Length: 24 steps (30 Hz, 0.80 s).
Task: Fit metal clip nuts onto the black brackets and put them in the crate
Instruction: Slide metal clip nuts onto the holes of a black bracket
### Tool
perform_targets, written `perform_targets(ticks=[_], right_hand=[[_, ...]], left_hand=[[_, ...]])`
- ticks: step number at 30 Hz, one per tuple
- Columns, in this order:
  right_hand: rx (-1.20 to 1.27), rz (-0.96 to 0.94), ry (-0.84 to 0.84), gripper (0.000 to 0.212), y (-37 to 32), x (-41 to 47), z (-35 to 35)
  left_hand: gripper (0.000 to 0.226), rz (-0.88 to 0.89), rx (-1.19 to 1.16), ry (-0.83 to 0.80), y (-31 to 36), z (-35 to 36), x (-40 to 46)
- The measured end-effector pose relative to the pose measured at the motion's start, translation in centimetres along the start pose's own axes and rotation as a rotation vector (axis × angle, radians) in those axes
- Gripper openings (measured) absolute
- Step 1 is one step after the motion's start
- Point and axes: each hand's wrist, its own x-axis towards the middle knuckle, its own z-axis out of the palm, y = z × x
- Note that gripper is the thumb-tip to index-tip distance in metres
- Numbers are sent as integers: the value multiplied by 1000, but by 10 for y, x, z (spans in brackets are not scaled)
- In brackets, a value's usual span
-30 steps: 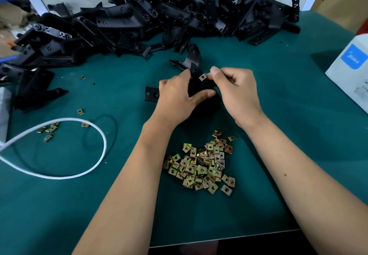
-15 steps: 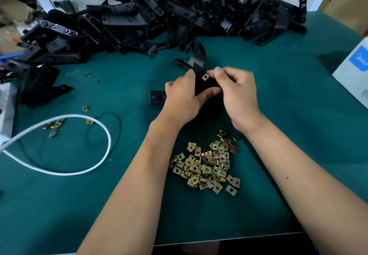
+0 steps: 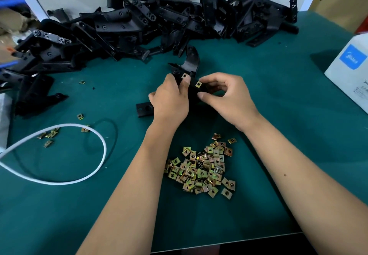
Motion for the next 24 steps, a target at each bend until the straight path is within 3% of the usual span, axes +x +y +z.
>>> perform_targets(ticks=[4, 10, 24], right_hand=[[-152, -56, 95, 30, 0, -1, 7], [-156, -71, 161, 17, -1, -1, 13], [-214, -51, 90, 25, 1, -2, 10]], left_hand=[[37, 31, 21, 22, 3, 2, -2], [36, 51, 45, 55, 8, 3, -7], [38, 61, 143, 52, 16, -2, -12]])
